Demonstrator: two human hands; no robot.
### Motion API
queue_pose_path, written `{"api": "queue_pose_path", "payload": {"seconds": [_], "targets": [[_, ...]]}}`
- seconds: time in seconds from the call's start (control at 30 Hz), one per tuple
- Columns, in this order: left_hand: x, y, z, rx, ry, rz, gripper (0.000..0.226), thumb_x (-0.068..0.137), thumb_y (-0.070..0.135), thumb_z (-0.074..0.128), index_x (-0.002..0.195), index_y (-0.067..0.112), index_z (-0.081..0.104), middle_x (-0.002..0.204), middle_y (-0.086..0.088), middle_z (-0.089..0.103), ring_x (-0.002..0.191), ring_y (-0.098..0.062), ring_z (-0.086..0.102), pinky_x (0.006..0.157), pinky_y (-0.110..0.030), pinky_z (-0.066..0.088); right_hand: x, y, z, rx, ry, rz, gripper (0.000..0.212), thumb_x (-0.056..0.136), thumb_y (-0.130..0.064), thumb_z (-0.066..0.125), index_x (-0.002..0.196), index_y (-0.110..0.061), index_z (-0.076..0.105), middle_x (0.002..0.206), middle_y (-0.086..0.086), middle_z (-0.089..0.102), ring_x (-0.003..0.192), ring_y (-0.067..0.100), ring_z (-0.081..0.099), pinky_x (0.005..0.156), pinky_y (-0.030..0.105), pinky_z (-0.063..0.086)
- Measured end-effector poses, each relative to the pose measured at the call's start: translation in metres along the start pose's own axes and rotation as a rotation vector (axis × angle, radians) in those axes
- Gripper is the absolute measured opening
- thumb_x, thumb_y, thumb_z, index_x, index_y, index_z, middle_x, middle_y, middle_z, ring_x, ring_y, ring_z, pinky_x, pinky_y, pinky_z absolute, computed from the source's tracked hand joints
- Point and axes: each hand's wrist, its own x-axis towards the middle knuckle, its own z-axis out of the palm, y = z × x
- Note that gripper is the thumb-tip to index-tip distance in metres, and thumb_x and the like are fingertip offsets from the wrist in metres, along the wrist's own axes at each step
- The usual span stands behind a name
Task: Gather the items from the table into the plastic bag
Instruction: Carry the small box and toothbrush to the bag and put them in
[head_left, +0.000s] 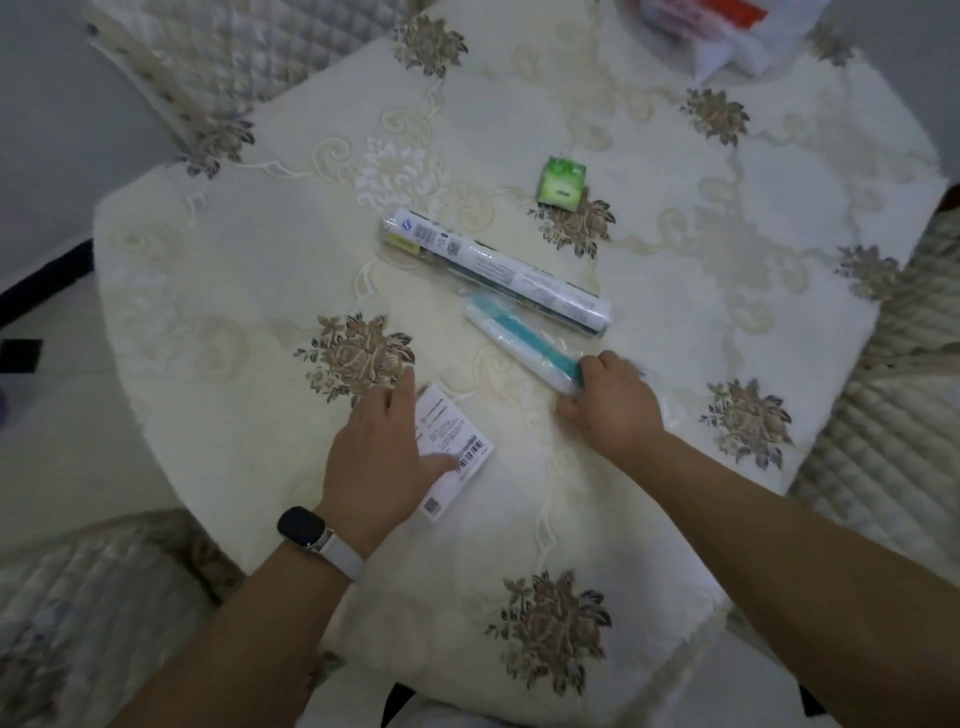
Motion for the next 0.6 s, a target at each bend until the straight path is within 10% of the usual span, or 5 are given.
{"api": "queue_pose_path", "payload": {"seconds": [0.27,0.6], "targets": [[-0.014,0.013,-0.002,-0.333,-0.033,-0.065,0.025,0.081,0.035,0.073,0.100,0.025,0.062,0.094,0.005,0.064,0.084,-0.015,0.061,0.074,-0.036,0.051,-0.054,0.012,-0.016,0.085,-0.063,0.046,0.033,0.083,-0.042,0.054,0.106,-0.017,0.055,0.092,0.000,0.057,0.079,0.018,0.055,0.069,0.036,0.053],[-0.051,0.081,-0.006,-0.419,-0.043,0.061,0.015,0.085,0.031,0.072,0.091,0.032,0.059,0.084,0.011,0.068,0.073,-0.004,0.064,0.061,-0.024,0.051,-0.141,0.060,-0.067,0.190,0.091,0.057,0.021,0.081,-0.035,0.056,0.095,-0.020,0.054,0.085,-0.002,0.055,0.071,0.020,0.052,0.057,0.030,0.040]]}}
